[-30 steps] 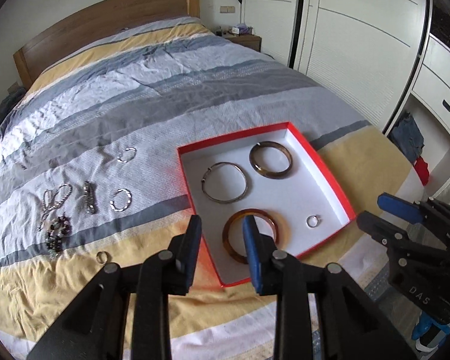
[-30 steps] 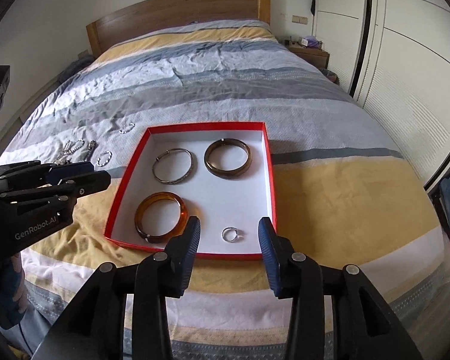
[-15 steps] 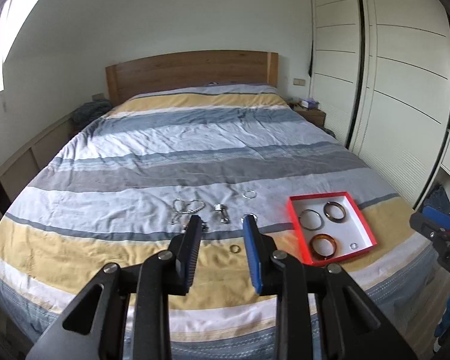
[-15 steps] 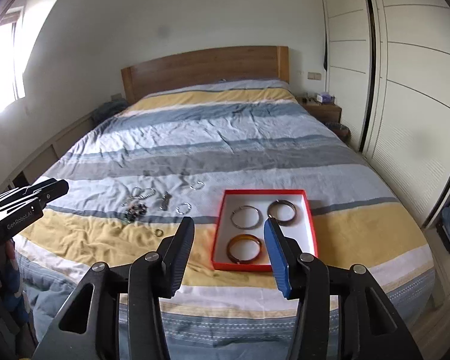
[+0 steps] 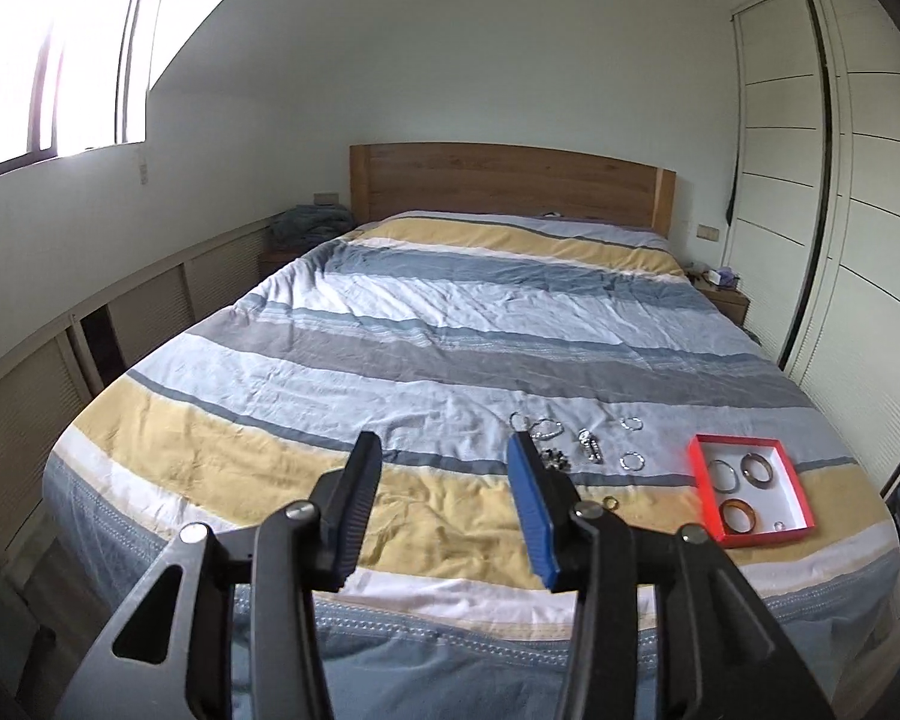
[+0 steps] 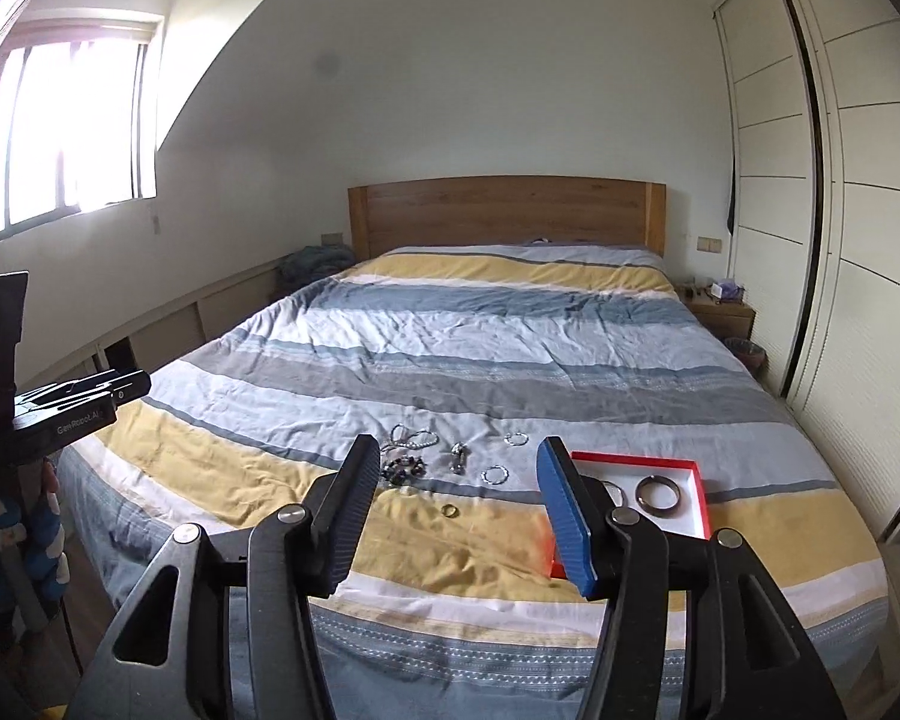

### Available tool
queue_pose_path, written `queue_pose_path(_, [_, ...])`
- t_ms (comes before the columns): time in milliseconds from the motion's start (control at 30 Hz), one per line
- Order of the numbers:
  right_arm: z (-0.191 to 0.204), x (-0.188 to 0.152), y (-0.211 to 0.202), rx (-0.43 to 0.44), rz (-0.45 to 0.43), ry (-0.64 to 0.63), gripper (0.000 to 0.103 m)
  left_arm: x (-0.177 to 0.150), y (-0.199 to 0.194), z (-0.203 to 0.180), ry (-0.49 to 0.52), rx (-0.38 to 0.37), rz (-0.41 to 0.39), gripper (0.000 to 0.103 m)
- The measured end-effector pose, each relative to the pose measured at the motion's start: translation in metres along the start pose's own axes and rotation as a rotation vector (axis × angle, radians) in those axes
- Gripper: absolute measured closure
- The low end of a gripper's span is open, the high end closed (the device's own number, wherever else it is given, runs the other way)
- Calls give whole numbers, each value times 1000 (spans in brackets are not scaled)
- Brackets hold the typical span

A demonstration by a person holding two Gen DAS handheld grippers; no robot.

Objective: Organize jewelry
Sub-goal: 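Withdraw both grippers from the box back over the jewelry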

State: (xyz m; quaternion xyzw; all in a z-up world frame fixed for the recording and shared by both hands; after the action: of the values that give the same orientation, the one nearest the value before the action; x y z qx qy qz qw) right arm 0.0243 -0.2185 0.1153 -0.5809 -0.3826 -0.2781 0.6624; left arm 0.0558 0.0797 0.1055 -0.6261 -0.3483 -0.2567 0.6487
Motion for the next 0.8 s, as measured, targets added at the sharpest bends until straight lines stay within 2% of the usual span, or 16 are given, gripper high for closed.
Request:
queue_pose_path(167, [0, -13, 12, 13, 16, 14, 49, -22, 12, 35, -67, 2, 52, 60])
queue_pose_path(333, [3, -20, 29, 20, 35, 25, 49, -40, 34, 44, -77, 24, 102, 61])
queue_pose_path(533, [3, -23, 51, 26, 52, 37, 49, -50, 56, 35, -50, 25, 124, 60])
queue_pose_path(800, [-2, -44, 113, 37, 176, 51, 53, -72, 112, 14, -19, -6, 240, 61])
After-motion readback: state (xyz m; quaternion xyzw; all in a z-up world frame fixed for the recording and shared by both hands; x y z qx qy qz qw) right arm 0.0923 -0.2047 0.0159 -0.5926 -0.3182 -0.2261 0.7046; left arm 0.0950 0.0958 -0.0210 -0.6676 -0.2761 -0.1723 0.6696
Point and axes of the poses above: each gripper's, at about its wrist camera, not at the fingertips, and y roughly the way its jaws point, z to its left, x to its top, the point moved 6 cm from there along y, roughly the way its jaws point, and after that the axes turned 10 degrees about z, right-handed, at the moved point
